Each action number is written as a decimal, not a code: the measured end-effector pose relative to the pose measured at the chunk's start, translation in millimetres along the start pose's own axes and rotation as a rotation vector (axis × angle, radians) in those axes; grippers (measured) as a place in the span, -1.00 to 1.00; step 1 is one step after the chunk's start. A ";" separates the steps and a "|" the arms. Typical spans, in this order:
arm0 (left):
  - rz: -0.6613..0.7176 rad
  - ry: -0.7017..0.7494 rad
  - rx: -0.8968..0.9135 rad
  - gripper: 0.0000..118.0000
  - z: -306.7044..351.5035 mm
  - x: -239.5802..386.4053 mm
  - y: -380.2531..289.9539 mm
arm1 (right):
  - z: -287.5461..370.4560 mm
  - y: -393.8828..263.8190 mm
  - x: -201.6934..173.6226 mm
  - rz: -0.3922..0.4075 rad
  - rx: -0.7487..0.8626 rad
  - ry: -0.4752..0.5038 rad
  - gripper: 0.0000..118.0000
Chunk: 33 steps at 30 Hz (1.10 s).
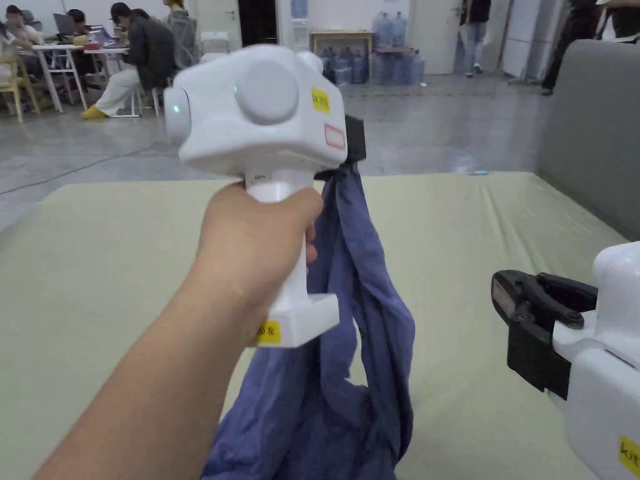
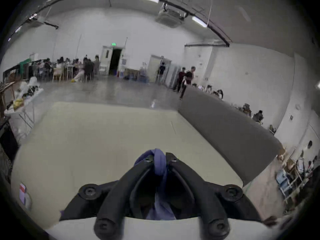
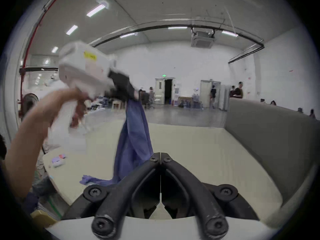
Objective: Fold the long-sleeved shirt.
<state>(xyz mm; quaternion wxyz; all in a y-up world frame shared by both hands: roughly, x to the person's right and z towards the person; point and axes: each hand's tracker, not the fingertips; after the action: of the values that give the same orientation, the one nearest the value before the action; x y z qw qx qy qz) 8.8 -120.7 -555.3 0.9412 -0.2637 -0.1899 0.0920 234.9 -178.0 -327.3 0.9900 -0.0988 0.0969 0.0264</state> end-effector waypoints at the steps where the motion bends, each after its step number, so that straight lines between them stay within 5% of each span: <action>1: 0.009 -0.001 -0.053 -0.95 -23.2 17.2 -25.3 | 0.8 -2.7 7.5 -0.004 -0.020 -0.018 -1.00; 6: 0.074 0.072 -0.463 -0.86 -167.4 28.4 -181.6 | -19.1 -34.0 45.1 -0.124 -0.290 0.042 -1.00; 7: 0.132 0.019 -0.549 -0.43 -185.5 27.9 -211.3 | -19.9 -43.3 46.5 -0.120 -0.265 0.019 -1.00; 8: 0.242 -0.060 -0.637 0.49 -198.2 22.0 -241.7 | -22.5 -52.1 47.6 -0.087 -0.270 -0.014 -1.00; 9: 0.365 -0.149 -0.720 0.84 -205.3 18.9 -264.9 | -24.5 -58.1 47.4 -0.054 -0.287 -0.029 -1.00; 11: 0.405 -0.178 -0.702 0.85 -194.9 17.6 -275.8 | -28.1 -65.3 48.8 -0.066 -0.286 -0.018 -1.00; 15: 0.307 -0.188 -0.314 0.85 -123.8 -11.5 -217.2 | -37.5 -74.4 47.8 -0.130 -0.282 0.061 -1.00; 18: 0.286 -0.139 -0.204 0.85 -56.1 -52.9 -191.6 | -41.2 -85.1 45.8 -0.177 -0.275 0.113 -1.00; 20: 0.187 0.039 -0.270 0.82 -21.9 -76.9 -202.8 | -43.2 -99.0 40.9 -0.195 -0.287 0.120 -1.00; 22: 0.090 0.296 -0.298 0.44 -1.9 -97.0 -231.8 | -47.2 -115.2 35.4 -0.214 -0.321 0.134 -1.00; 24: 0.107 0.429 -0.394 -0.88 4.4 -118.9 -271.1 | -54.5 -132.1 29.5 -0.236 -0.389 0.142 -1.00; 29: 0.398 0.303 -0.527 -1.00 -6.9 -166.7 -314.9 | -75.0 -151.2 22.7 -0.268 -0.493 0.133 -1.00; 30: 0.369 0.336 -0.505 -0.60 -12.4 -171.9 -311.7 | -77.1 -151.3 22.1 -0.269 -0.490 0.129 -1.00; 32: 0.315 0.369 -0.468 1.00 -28.7 -180.8 -303.6 | -80.6 -149.5 21.9 -0.269 -0.487 0.114 -1.00; 33: 0.305 0.365 -0.472 0.93 -38.7 -186.7 -300.5 | -83.5 -148.9 22.5 -0.268 -0.490 0.105 -1.00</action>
<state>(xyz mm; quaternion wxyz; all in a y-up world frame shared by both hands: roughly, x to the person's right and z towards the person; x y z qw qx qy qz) -123.6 -443.2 -483.7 0.8480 -0.5121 0.0075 0.1364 252.1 -339.8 -383.6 0.9250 -0.3481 0.1249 -0.0873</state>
